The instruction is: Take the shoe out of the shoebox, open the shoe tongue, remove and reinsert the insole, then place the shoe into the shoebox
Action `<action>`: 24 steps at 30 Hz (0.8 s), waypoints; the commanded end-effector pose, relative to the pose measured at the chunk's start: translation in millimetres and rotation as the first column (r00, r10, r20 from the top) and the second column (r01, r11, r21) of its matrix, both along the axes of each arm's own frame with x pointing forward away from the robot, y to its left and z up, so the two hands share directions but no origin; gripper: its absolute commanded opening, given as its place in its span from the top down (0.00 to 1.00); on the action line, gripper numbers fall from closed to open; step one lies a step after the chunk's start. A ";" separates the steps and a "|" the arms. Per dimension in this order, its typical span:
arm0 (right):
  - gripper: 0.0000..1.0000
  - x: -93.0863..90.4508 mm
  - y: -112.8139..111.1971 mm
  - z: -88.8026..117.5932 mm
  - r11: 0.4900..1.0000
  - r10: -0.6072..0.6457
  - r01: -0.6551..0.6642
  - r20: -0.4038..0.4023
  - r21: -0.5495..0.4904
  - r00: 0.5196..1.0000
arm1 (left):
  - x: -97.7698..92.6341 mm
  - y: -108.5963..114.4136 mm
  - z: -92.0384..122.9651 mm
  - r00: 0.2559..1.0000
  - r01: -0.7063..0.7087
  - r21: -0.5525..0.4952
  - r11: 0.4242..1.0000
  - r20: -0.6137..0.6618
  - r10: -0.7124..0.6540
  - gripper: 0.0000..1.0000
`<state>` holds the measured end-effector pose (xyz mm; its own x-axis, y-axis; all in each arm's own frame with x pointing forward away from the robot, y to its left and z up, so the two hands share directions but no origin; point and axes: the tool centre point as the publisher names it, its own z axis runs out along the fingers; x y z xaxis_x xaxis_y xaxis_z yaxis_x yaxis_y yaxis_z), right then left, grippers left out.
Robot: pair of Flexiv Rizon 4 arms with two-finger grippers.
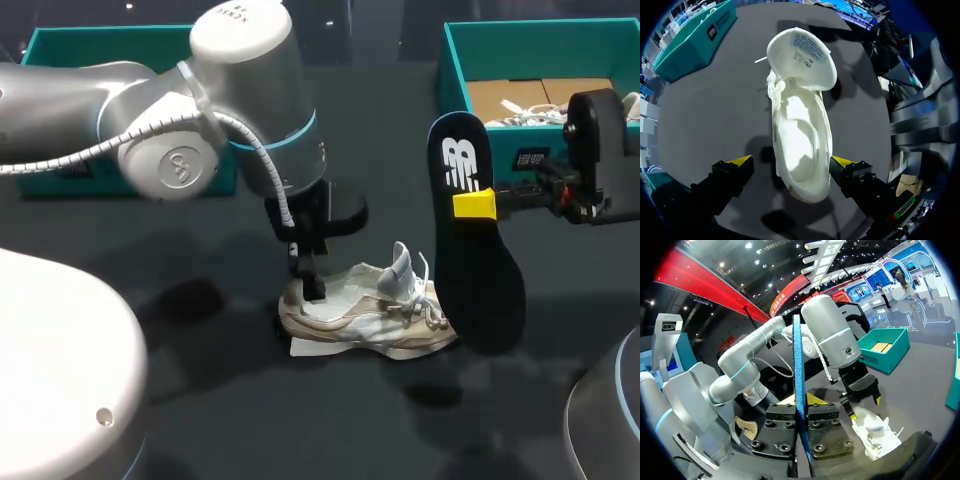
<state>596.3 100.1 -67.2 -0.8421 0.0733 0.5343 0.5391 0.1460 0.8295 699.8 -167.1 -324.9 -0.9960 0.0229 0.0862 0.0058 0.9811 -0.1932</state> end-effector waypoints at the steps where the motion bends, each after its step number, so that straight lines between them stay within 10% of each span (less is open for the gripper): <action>1: 1.00 0.1 0.8 -0.2 1.000 -0.001 0.001 -0.001 -0.001 1.000 | 12.5 -16.8 -5.0 1.000 0.001 0.038 0.999 -0.002 -0.001 0.00; 13: 1.00 0.1 0.8 -0.2 1.000 -0.001 0.001 -0.001 -0.001 1.000 | 27.6 -45.9 -40.3 1.000 -0.016 0.087 0.996 -0.002 0.017 0.04; 24: 1.00 0.1 0.8 -0.2 1.000 -0.001 0.001 -0.001 -0.001 1.000 | 15.8 -56.3 -60.5 0.999 -0.036 0.105 0.994 -0.010 0.038 0.35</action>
<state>596.3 99.9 -67.0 -0.8422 0.0734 0.5341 0.5388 0.1463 0.8296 716.8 -218.9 -378.8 -0.9952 -0.0238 0.0947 -0.0328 0.9950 -0.0947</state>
